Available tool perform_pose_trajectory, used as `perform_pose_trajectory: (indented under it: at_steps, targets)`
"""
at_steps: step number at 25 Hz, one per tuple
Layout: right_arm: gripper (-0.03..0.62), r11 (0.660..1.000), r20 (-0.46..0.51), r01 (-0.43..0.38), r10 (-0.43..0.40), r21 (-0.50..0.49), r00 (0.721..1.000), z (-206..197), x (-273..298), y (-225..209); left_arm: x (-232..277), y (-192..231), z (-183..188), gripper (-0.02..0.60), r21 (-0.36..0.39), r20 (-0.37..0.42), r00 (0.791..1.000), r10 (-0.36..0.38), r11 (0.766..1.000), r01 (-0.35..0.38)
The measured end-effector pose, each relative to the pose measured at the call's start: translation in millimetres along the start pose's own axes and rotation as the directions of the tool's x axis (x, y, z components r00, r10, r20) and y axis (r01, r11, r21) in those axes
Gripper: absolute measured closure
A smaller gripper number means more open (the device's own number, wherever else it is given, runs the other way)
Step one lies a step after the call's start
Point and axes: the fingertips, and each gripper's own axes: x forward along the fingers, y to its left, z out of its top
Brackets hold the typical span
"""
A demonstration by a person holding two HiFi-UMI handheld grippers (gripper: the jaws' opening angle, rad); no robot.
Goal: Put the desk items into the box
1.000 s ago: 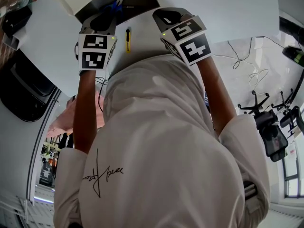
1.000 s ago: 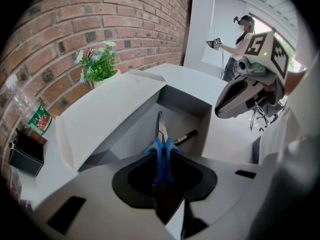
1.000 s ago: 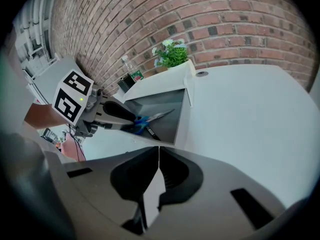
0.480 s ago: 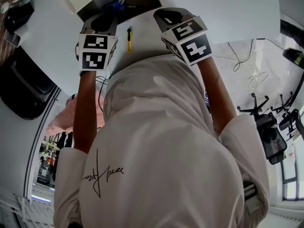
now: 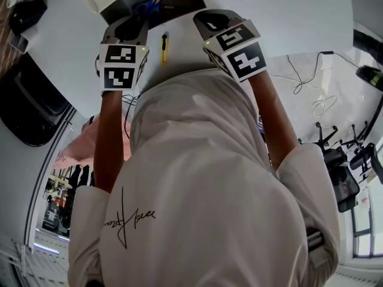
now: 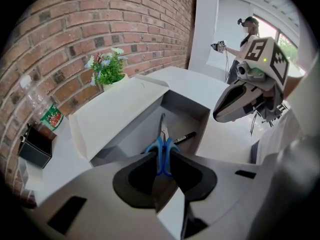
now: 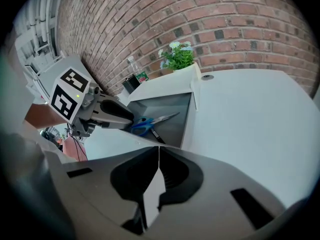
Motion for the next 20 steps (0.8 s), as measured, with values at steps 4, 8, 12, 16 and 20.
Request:
perform_pose_trajectory:
  at_steps: [4,8,12,16,20]
  targets:
    - [0.566,1.000,0.014,0.003,-0.003,0.005,1.000,2.7,-1.1,-1.9,-7.1,-0.7,-0.9,0.495,-0.020,0.010,1.000,0.016,1.000,-0.015]
    - [0.566,1.000,0.030,0.005,-0.005,-0.006,1.000,6.0,-2.2,-1.7,-13.5,-3.4,0.1,0.499,-0.028,0.025,0.999,0.027,0.999,-0.027]
    - [0.566,1.000,0.028,0.000,0.000,-0.016,1.000,6.3,-2.8,1.8,-18.1,-3.7,0.7,0.512,-0.040,0.038,0.998,0.041,0.998,-0.039]
    - [0.566,1.000,0.028,-0.002,0.003,-0.027,1.000,5.3,-3.8,5.0,-23.7,-4.4,0.8,0.522,-0.049,0.051,0.997,0.053,0.998,-0.050]
    - [0.566,0.999,0.032,-0.004,0.005,-0.041,0.999,5.3,-5.5,8.2,-29.8,-7.1,-0.5,0.530,-0.059,0.063,0.996,0.062,0.997,-0.059]
